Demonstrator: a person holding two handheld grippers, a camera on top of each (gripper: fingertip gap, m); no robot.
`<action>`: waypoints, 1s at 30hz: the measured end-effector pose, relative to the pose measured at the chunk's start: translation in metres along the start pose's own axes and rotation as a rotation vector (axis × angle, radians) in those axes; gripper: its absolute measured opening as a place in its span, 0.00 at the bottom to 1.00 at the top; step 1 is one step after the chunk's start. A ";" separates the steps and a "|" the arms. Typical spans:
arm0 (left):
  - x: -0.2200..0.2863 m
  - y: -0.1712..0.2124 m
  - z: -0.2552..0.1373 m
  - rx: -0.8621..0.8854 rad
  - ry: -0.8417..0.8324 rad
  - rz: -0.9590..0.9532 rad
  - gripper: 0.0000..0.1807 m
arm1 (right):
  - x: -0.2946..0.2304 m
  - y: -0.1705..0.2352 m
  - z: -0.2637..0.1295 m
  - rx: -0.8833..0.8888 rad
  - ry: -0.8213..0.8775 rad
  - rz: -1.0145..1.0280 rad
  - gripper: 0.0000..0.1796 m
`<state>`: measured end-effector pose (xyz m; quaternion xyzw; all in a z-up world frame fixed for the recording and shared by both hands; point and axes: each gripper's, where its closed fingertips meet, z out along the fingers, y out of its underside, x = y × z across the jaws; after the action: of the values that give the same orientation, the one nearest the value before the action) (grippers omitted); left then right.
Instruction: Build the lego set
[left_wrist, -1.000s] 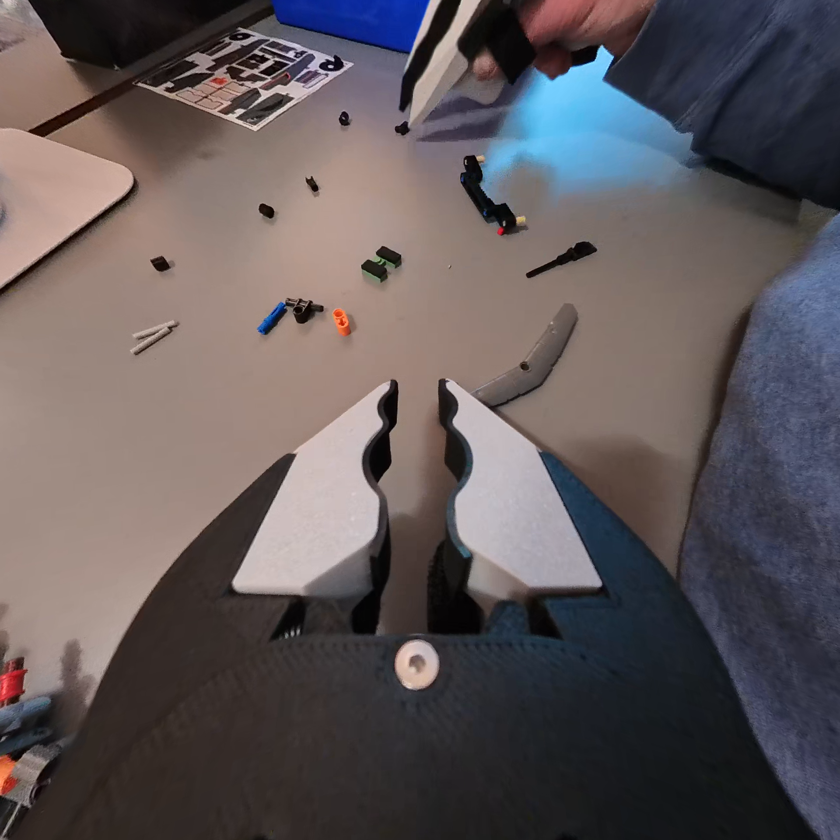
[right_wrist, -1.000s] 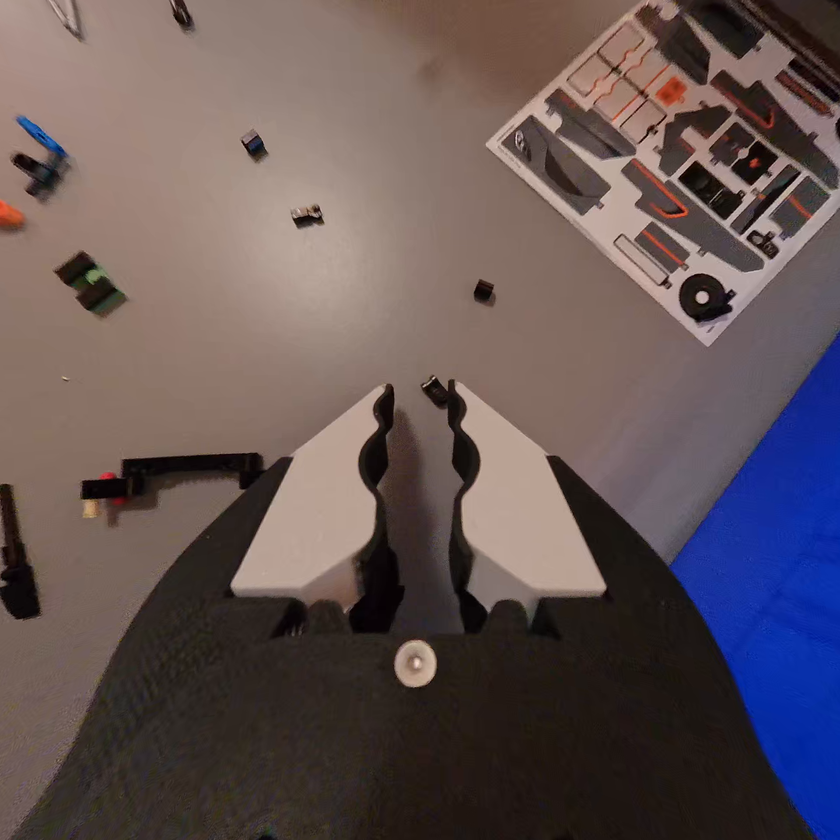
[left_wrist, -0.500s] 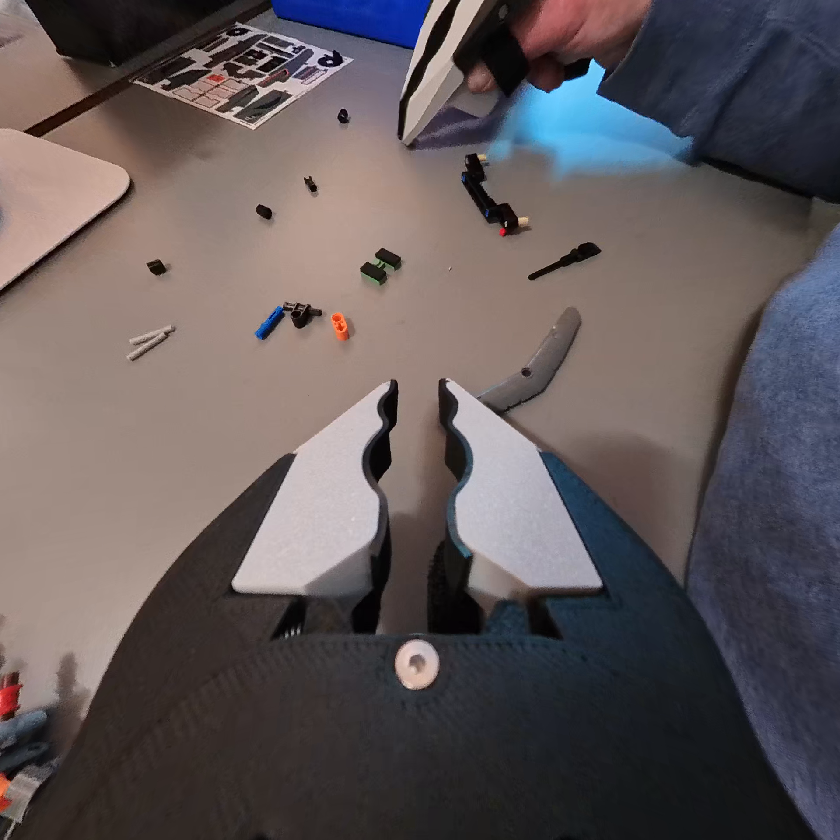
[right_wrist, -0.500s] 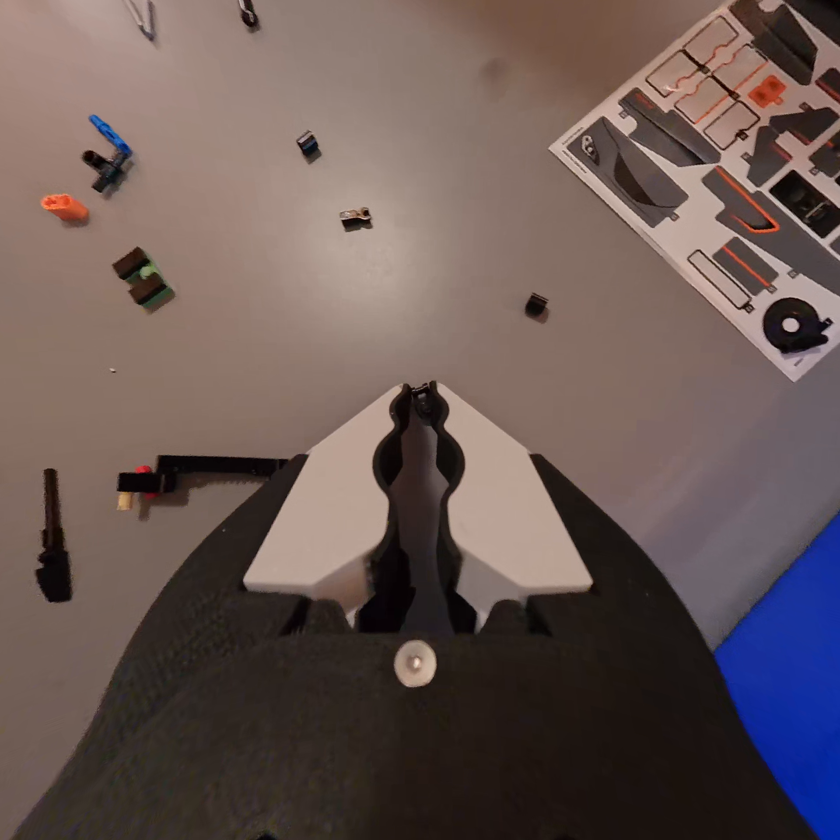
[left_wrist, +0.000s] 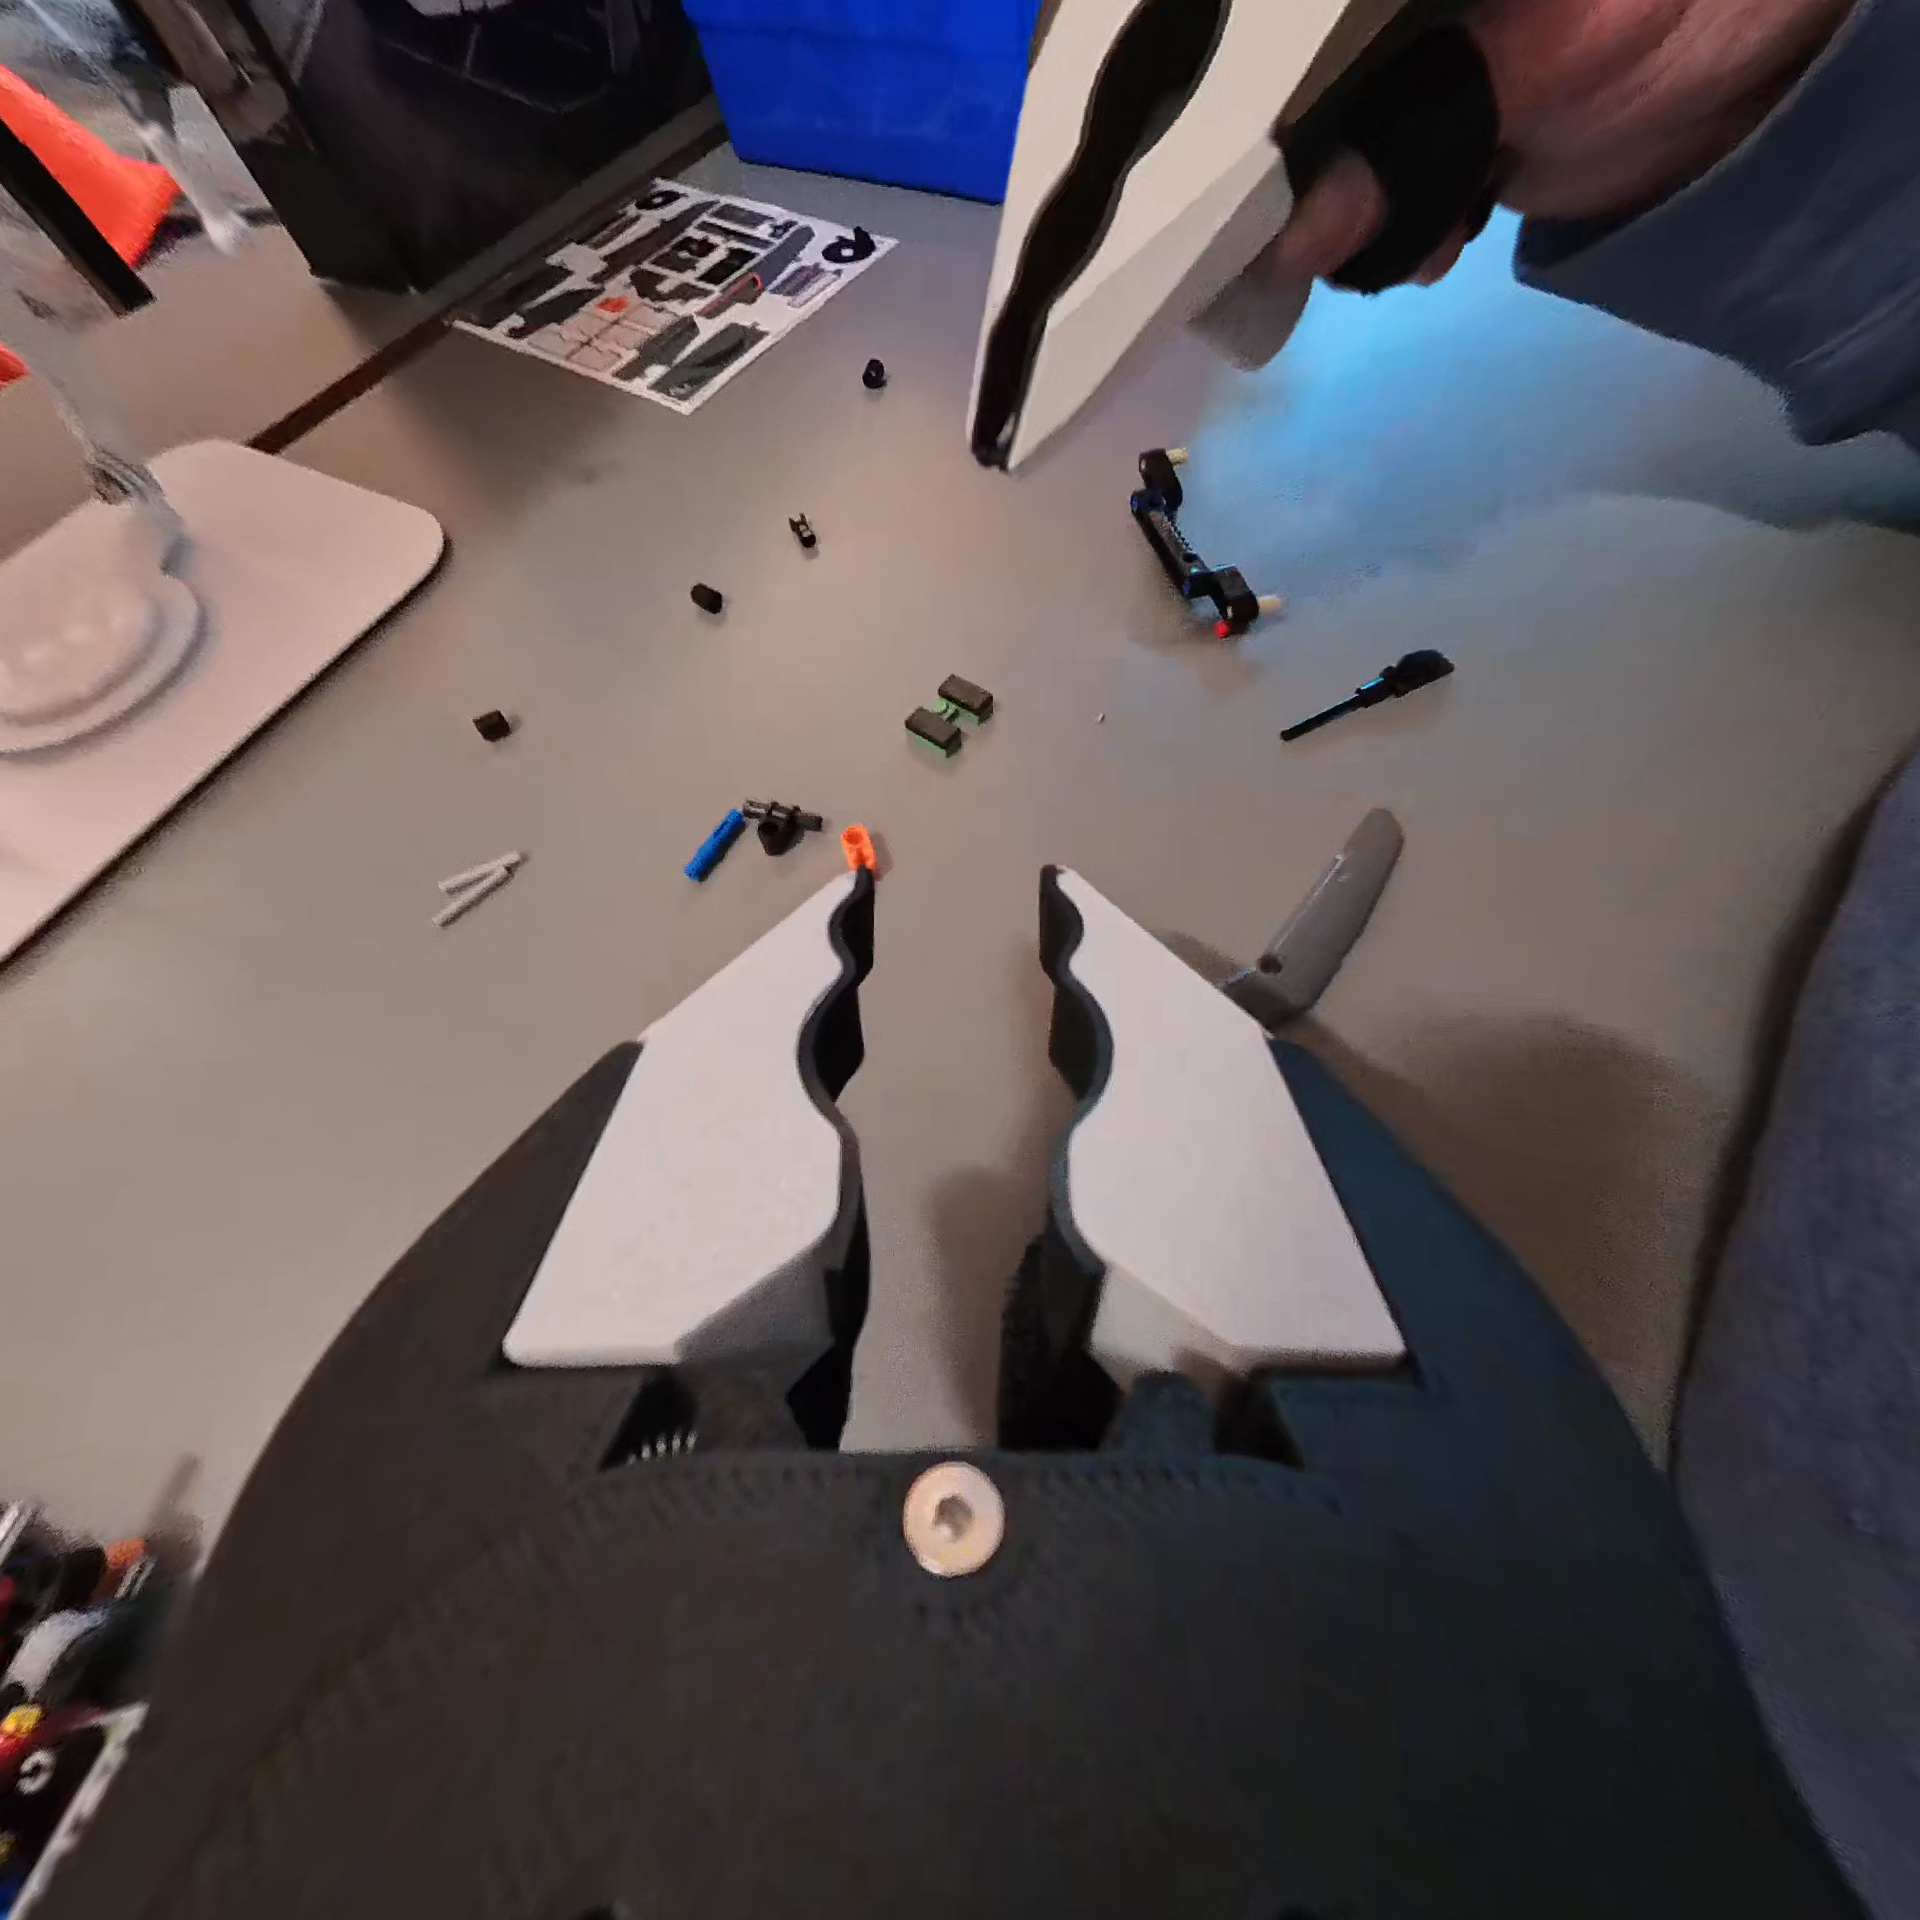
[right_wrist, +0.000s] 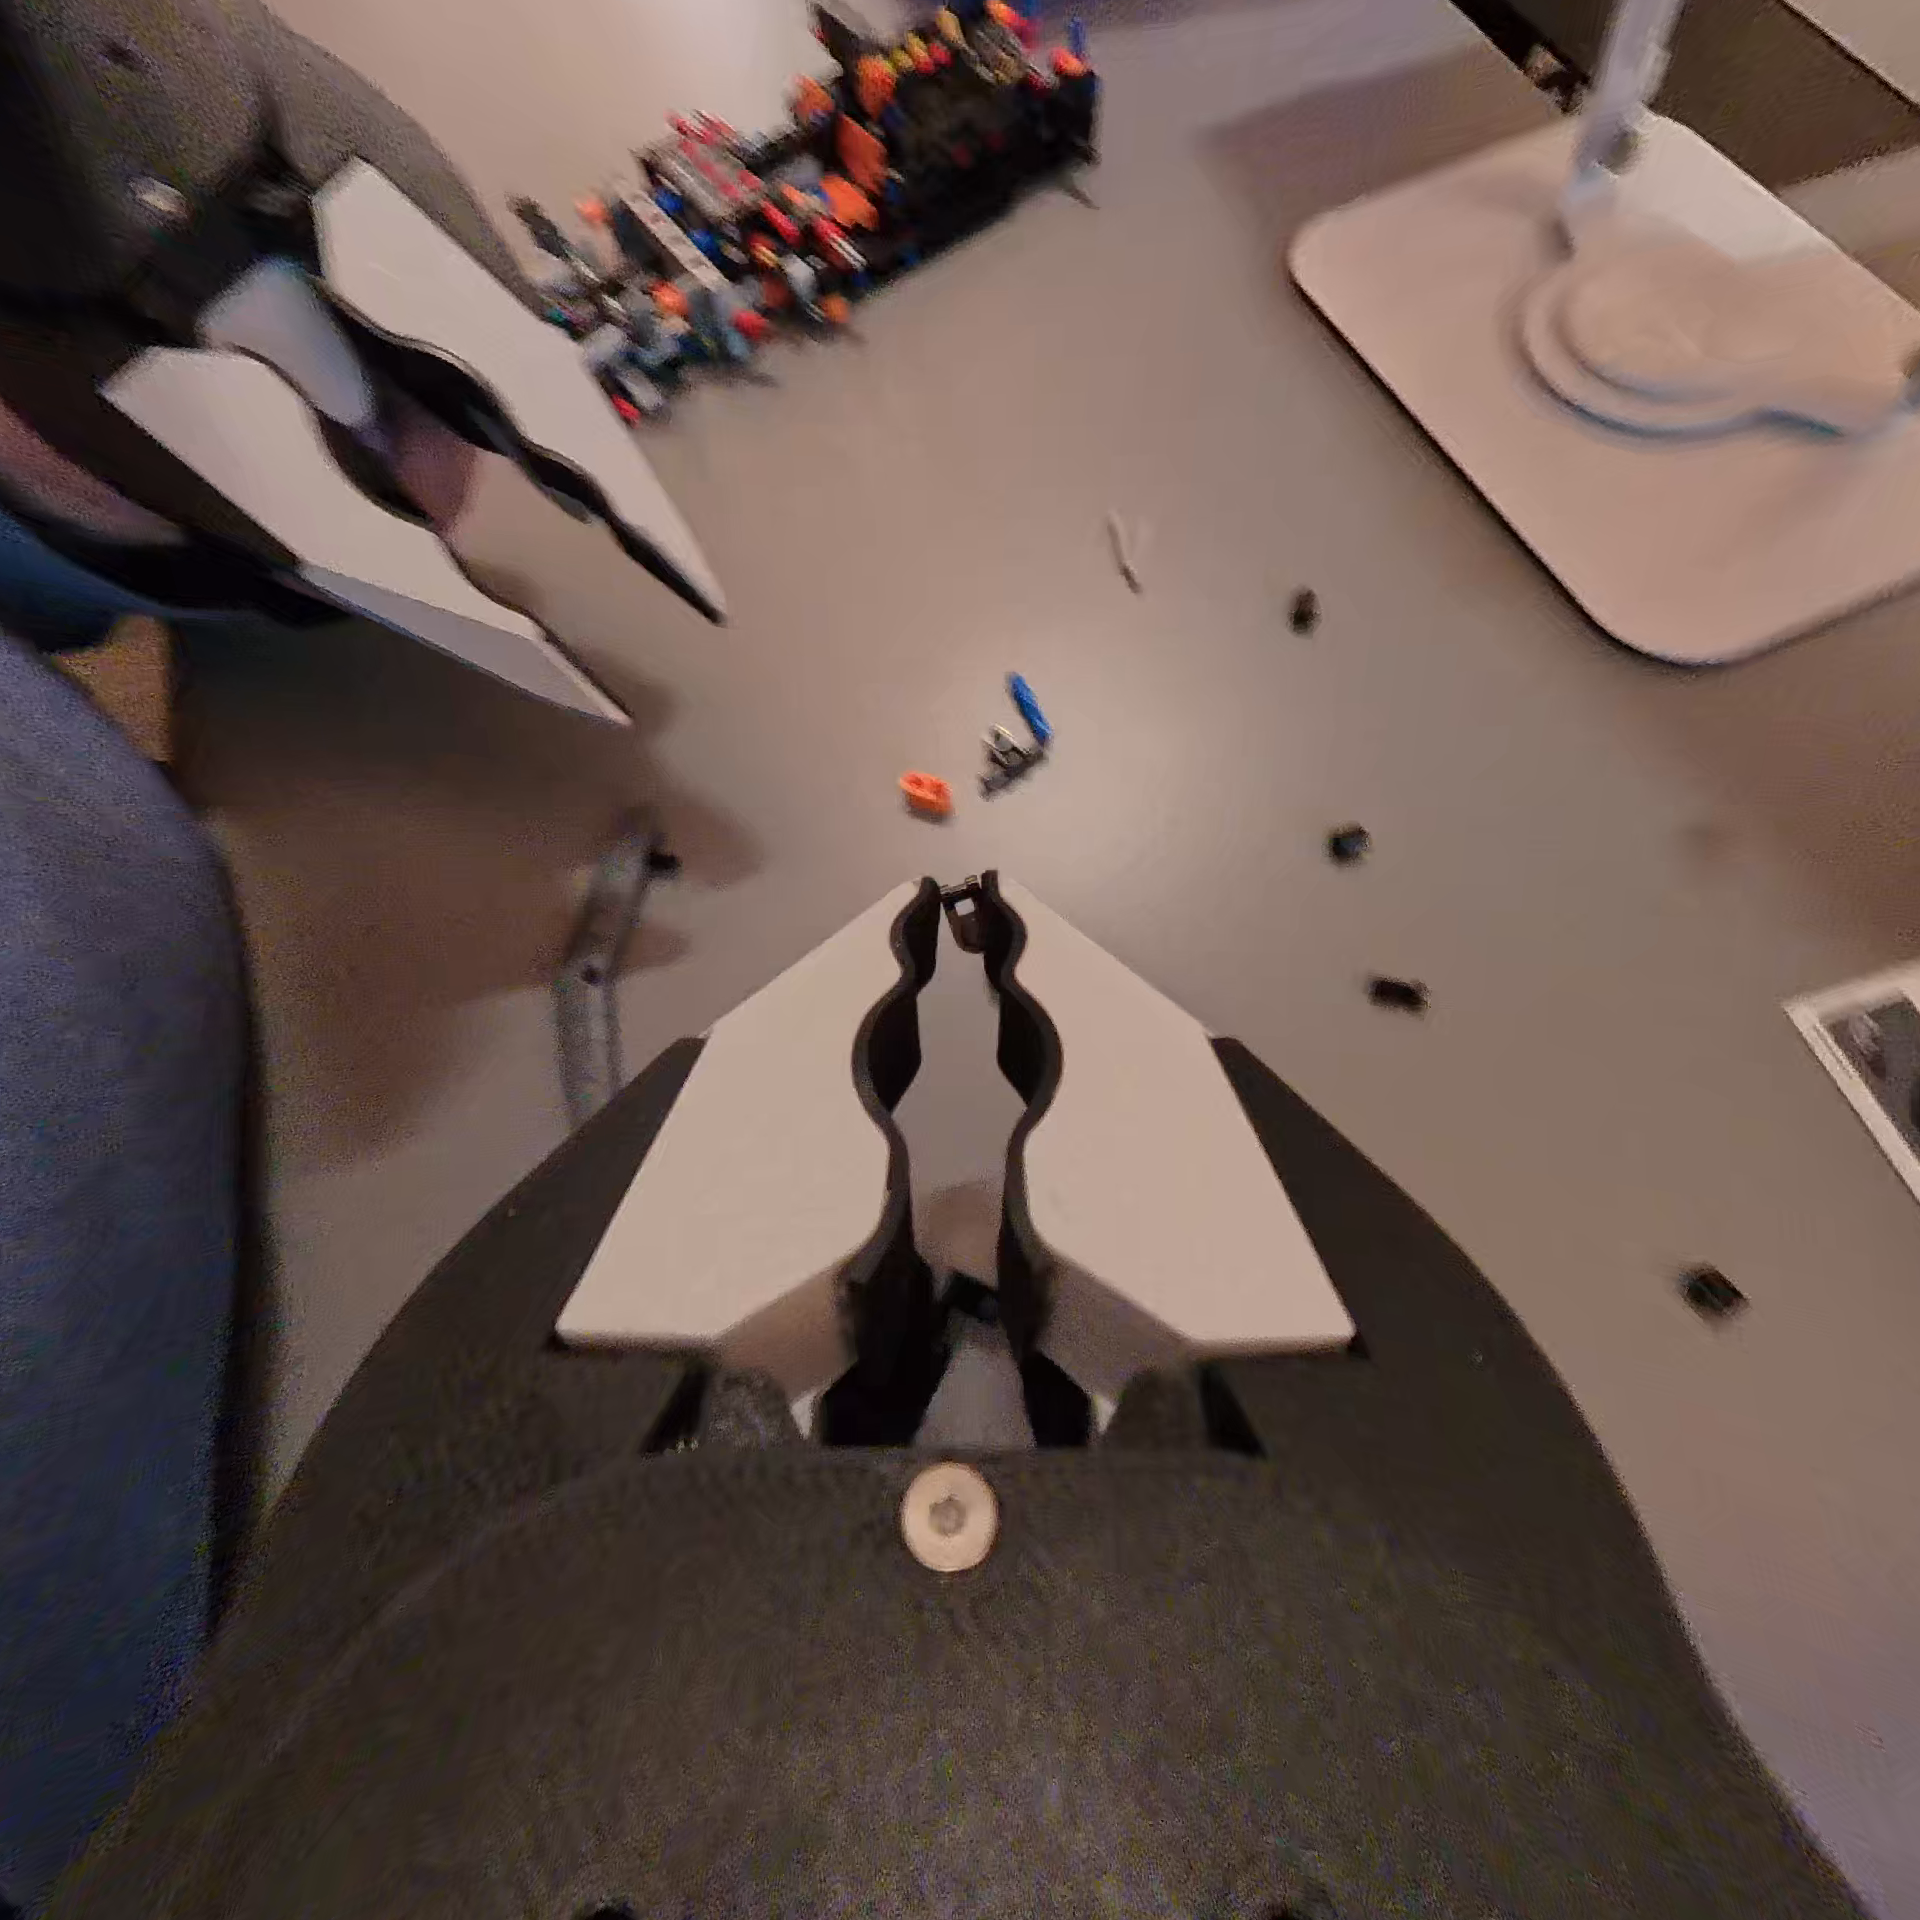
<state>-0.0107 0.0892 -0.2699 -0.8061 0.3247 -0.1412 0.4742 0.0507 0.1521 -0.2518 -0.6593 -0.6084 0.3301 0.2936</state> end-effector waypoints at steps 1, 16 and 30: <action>-0.001 -0.002 0.000 0.007 -0.006 0.008 0.17 | -0.008 -0.006 0.003 0.013 -0.034 -0.004 0.03; -0.008 -0.030 0.001 0.055 -0.066 0.220 0.19 | -0.065 -0.050 0.019 0.205 -0.392 0.139 0.03; -0.021 -0.049 0.004 0.130 -0.054 0.097 0.16 | -0.042 -0.071 0.006 0.449 -0.498 0.368 0.03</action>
<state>-0.0053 0.1221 -0.2282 -0.7604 0.3406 -0.1167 0.5404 0.0013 0.1160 -0.1961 -0.5765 -0.4451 0.6524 0.2095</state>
